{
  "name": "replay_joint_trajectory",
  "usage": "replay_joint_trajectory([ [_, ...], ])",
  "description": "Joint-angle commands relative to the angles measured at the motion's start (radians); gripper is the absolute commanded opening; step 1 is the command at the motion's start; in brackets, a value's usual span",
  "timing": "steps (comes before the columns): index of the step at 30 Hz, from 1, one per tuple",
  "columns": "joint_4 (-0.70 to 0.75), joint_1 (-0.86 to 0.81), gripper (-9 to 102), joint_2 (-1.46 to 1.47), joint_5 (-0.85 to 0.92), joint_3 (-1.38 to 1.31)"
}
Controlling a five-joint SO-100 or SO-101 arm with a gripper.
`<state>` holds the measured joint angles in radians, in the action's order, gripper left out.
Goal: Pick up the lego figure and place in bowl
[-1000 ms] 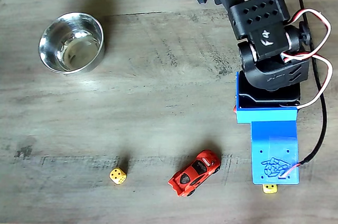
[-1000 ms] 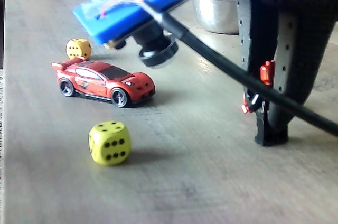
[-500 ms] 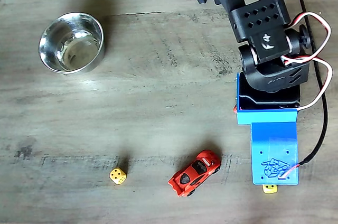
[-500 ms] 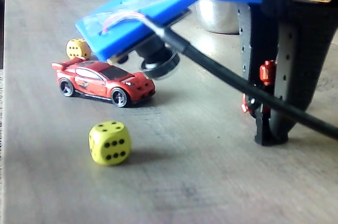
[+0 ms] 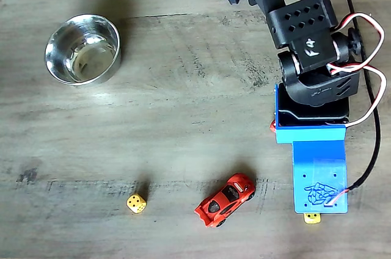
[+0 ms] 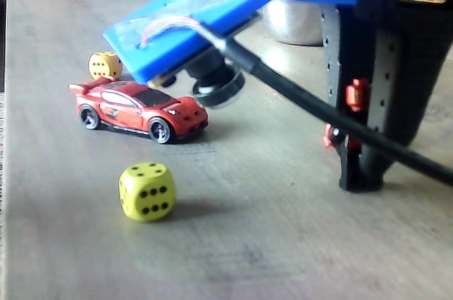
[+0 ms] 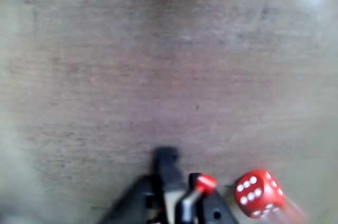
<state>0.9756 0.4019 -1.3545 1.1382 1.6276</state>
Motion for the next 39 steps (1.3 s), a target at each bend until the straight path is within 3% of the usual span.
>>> replay_joint_trajectory([
  [1, -0.009, 0.006, 1, -0.005, 0.002, -0.009],
  [17, -0.008, -0.009, -1, -0.031, 0.000, -0.026],
  [27, 0.005, -0.046, -1, -0.236, 0.000, -0.025],
  [33, 0.014, -0.137, -1, -0.359, 0.000, -0.008],
  [39, 0.114, -0.295, -1, -0.474, 0.002, -0.011],
])
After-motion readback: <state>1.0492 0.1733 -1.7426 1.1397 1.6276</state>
